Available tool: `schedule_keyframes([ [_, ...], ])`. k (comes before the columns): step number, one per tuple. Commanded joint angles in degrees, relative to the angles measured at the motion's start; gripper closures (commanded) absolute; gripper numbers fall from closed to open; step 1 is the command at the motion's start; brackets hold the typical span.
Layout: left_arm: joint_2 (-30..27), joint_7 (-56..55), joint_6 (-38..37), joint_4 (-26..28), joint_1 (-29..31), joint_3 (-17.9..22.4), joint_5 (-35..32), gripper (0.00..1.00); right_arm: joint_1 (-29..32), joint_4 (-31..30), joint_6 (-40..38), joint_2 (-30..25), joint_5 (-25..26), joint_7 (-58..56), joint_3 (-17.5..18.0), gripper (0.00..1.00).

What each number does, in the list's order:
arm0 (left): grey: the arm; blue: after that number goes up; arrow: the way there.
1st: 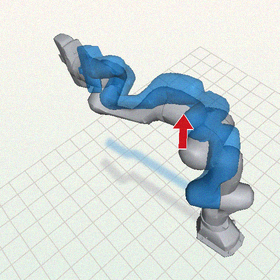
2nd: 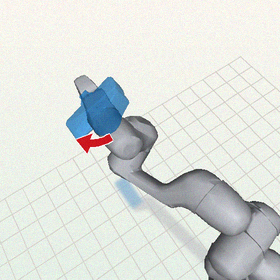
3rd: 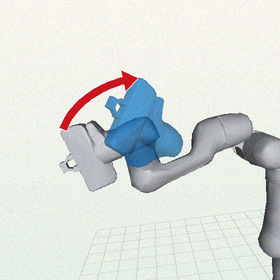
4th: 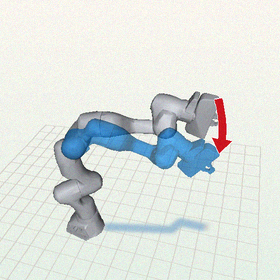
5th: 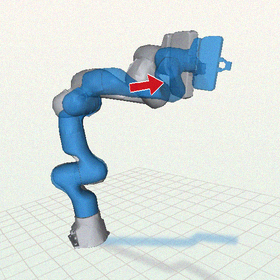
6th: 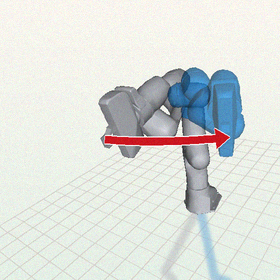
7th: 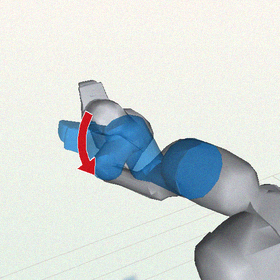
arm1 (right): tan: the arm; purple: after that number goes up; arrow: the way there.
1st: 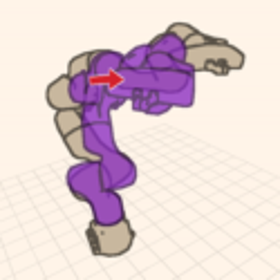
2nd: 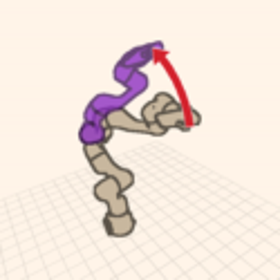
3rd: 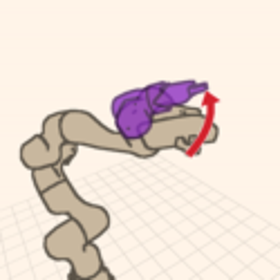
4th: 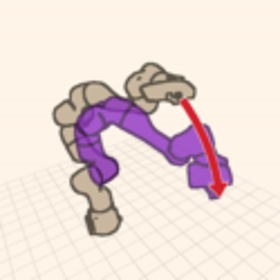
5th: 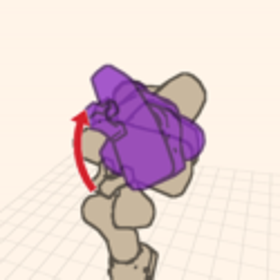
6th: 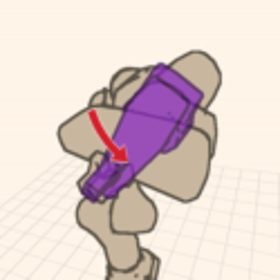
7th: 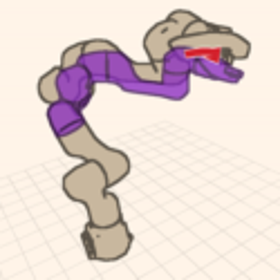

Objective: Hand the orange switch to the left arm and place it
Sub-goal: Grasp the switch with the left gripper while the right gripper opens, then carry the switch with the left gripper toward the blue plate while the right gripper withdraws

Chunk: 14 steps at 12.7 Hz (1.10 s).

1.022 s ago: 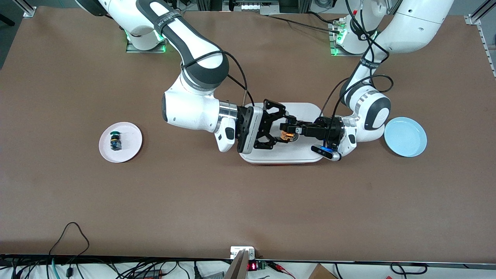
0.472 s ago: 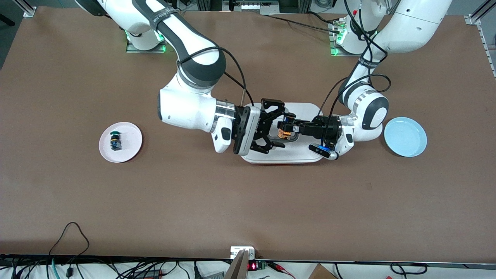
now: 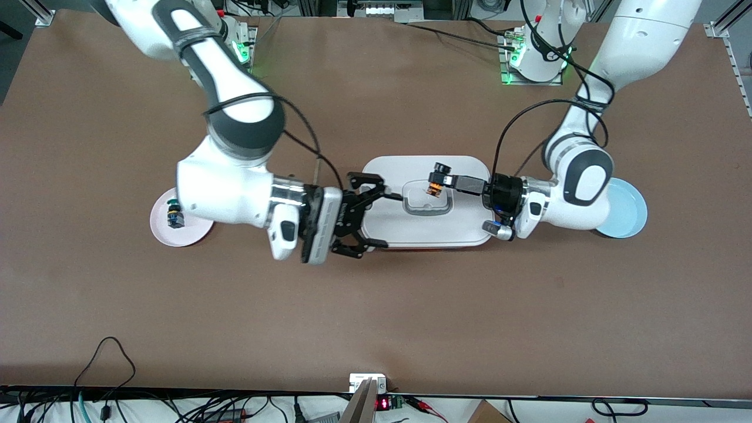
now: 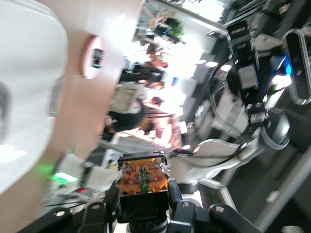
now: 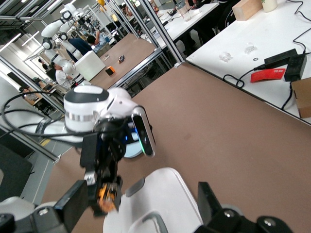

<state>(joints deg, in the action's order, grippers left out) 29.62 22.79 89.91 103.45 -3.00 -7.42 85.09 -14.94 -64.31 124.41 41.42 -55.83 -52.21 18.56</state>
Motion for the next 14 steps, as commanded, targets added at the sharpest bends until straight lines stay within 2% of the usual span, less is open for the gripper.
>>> schedule_keyframes([
  [1,0.26,-0.38,0.09,-4.38,0.89,-0.05,-10.95,0.72,6.22,-0.38,-10.55,-1.52,1.25,-2.18,0.6,0.0],
  [2,0.35,-0.38,0.09,-6.31,1.85,-0.13,-15.87,0.72,8.33,-0.47,-15.03,-2.04,1.68,-2.54,0.43,0.0],
  [4,0.17,-0.38,-0.35,-9.65,3.52,-0.13,-25.36,0.72,8.7,-0.73,-20.68,-5.63,4.57,-1.76,-4.38,0.0],
  [5,0.08,-0.38,-1.39,-11.41,4.4,-0.13,-30.54,0.72,9.14,-2.21,-22.35,-7.47,5.11,-1.75,-5.19,0.0],
  [7,0.17,-0.12,-4.81,-14.93,5.55,-0.13,-40.56,0.72,9.23,-9.22,-23.77,-13.87,7.47,-1.58,-9.83,0.0],
  [10,0.0,1.46,-6.84,-17.92,6.78,-0.13,-53.14,0.72,7.74,-18.9,-24.13,-23.72,16.68,1.48,-15.55,0.0],
  [12,-0.18,5.31,-7.64,-19.07,6.87,-0.13,-61.14,0.72,6.86,-22.86,-24.21,-28.04,24.06,6.75,-17.67,0.0],
  [14,-0.35,10.49,-7.38,-19.16,6.96,-0.13,-69.66,0.72,4.32,-27.25,-24.3,-32.0,29.26,11.06,-21.26,0.0],
])
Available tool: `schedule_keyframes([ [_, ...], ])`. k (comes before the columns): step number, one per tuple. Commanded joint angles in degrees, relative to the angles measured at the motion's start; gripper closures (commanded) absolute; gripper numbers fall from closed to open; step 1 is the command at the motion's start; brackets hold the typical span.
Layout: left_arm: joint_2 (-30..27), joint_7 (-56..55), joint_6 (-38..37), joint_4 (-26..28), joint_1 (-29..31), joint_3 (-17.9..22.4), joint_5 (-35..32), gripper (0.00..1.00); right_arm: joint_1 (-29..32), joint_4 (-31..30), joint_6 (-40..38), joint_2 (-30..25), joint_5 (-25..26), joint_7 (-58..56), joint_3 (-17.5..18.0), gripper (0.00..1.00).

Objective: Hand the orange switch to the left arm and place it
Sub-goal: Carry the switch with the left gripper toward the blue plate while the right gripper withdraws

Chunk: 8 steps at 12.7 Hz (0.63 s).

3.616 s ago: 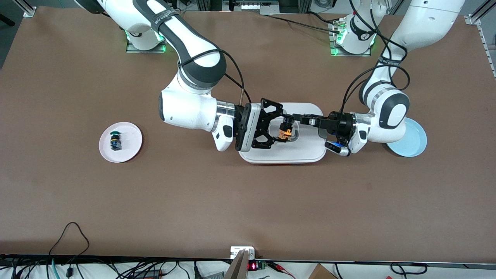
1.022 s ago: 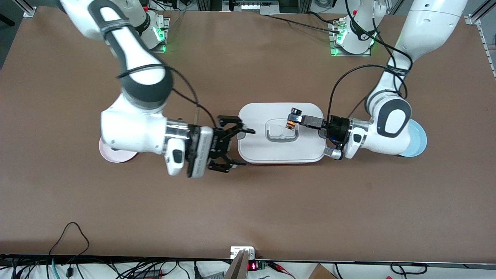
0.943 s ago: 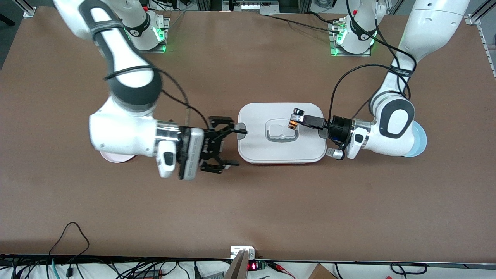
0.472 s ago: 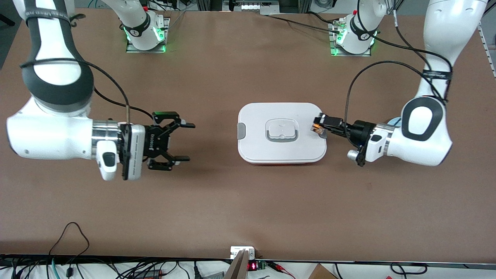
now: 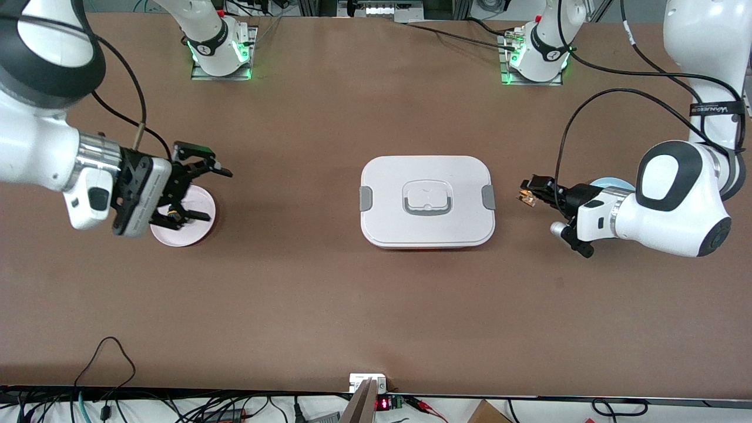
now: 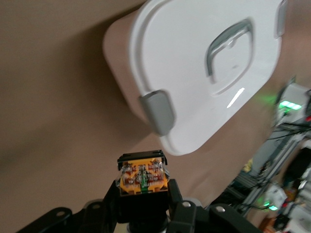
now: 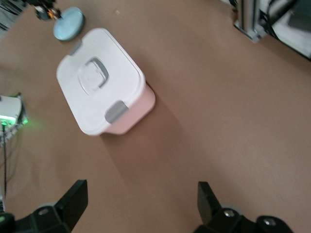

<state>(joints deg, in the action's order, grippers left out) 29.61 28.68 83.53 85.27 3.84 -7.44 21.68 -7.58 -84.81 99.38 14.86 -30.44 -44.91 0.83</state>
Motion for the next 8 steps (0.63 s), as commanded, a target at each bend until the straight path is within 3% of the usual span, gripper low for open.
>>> schedule_keyframes([
  [1,-0.34,7.59,-0.74,-1.07,0.46,-0.12,-9.6,0.72,-4.62,-8.16,0.73,-7.19,6.69,7.17,-5.29,0.0],
  [5,0.27,20.5,4.79,-0.46,2.83,-0.04,-19.81,0.72,-6.56,-10.73,-2.24,-11.69,20.48,24.21,-6.72,0.0],
  [8,1.93,26.66,8.22,0.07,5.9,-0.03,-25.0,0.72,-7.18,-10.12,-5.76,-12.84,27.09,32.76,-6.8,0.0],
])
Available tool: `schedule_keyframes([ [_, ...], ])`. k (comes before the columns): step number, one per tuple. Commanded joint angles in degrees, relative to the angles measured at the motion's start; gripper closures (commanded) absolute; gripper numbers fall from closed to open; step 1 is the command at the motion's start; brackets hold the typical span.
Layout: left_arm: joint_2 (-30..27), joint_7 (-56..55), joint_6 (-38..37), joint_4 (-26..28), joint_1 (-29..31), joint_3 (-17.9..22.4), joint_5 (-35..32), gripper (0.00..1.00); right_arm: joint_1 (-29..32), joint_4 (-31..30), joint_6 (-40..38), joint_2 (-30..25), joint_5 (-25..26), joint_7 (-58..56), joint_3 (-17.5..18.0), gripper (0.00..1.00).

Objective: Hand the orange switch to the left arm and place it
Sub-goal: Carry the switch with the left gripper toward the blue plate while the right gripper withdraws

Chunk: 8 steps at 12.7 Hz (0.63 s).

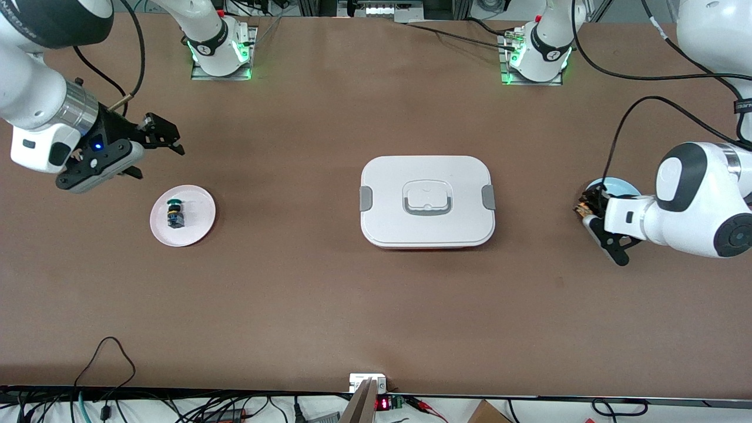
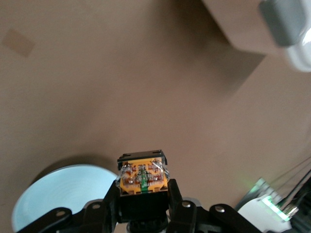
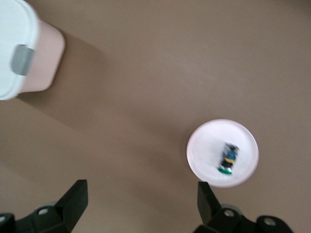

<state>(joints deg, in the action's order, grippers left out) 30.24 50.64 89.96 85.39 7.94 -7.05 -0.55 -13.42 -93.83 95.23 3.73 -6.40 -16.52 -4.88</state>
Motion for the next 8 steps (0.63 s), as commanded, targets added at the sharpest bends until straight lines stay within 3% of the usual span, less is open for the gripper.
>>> schedule_keyframes([
  [1,2.44,7.61,3.28,0.21,3.56,-0.42,-3.31,0.72,-1.34,-0.92,-1.72,-1.7,4.8,5.44,-1.01,0.0],
  [4,4.82,15.52,9.51,3.28,7.52,-0.41,-5.93,0.72,-0.12,-0.48,-1.37,-1.53,6.31,5.45,-1.01,0.0],
  [8,6.67,21.34,11.72,5.47,11.3,-0.33,-7.52,0.72,0.77,2.24,-1.02,0.4,6.75,5.44,-1.01,0.0],
])
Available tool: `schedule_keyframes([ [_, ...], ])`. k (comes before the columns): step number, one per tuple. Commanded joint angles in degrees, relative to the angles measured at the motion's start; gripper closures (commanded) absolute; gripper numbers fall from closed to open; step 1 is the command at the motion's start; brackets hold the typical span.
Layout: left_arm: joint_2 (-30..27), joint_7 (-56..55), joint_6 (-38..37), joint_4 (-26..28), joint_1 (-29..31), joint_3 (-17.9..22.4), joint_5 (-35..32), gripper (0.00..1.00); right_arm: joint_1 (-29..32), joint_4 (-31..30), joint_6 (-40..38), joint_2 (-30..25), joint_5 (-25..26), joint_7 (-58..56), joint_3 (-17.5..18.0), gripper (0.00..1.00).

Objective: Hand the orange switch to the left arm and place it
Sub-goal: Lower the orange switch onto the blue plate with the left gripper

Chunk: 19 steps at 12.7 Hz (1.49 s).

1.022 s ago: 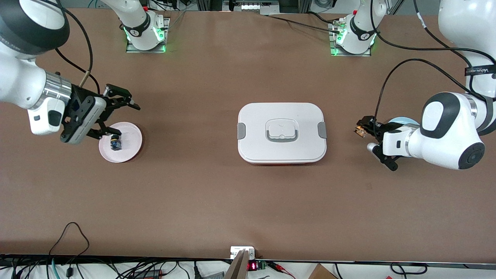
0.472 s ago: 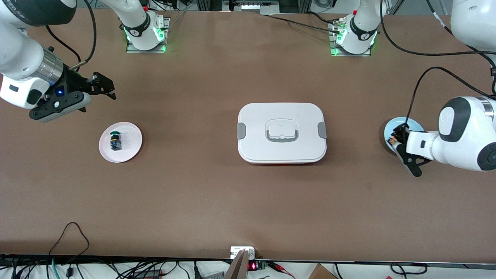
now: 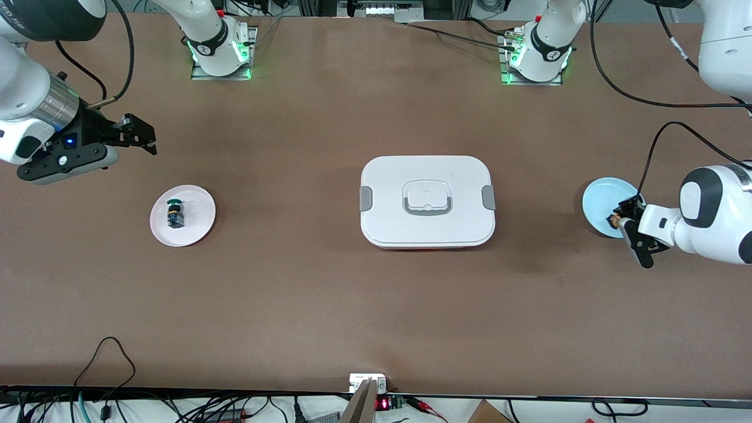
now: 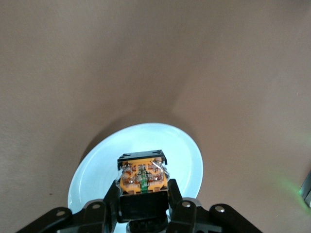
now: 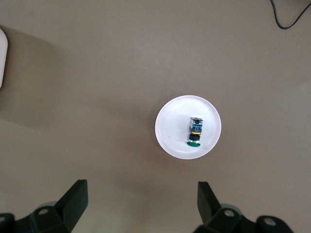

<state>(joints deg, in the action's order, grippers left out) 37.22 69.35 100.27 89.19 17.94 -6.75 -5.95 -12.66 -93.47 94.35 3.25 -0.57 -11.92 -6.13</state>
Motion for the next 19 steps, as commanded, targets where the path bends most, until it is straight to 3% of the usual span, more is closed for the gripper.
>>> schedule_keyframes([
  [1,-0.3,3.67,2.73,2.64,1.74,-0.72,-3.88,0.72,0.0,2.32,-0.39,0.97,2.05,0.76,0.42,0.0],
  [5,-0.3,6.84,3.53,6.08,3.59,-0.63,-4.42,0.72,1.05,2.76,-0.05,1.85,1.97,1.02,0.24,0.0],
  [12,1.1,19.06,10.38,6.35,4.3,-0.63,-4.42,0.67,1.32,3.2,-0.66,2.1,1.8,1.02,0.33,0.0],
  [13,1.19,19.07,10.3,6.35,4.21,-0.72,-4.42,0.61,1.41,3.2,-0.49,2.2,1.8,0.93,0.33,0.0],
  [14,1.19,19.07,10.3,6.26,4.21,-0.72,-4.42,0.45,1.32,3.2,-0.05,2.37,1.97,0.93,0.33,0.0],
  [15,1.19,18.98,10.3,6.35,4.3,-0.72,-4.34,0.12,1.49,3.2,0.04,2.37,1.62,0.93,0.33,0.0],
  [16,1.11,19.15,9.78,6.26,4.38,-0.72,-4.33,0.0,1.23,3.2,0.04,2.2,1.71,0.93,0.33,0.0],
  [19,0.05,18.54,7.5,4.95,4.21,-1.24,-4.25,0.0,1.41,3.29,0.39,2.2,1.53,1.02,0.59,0.0],
])
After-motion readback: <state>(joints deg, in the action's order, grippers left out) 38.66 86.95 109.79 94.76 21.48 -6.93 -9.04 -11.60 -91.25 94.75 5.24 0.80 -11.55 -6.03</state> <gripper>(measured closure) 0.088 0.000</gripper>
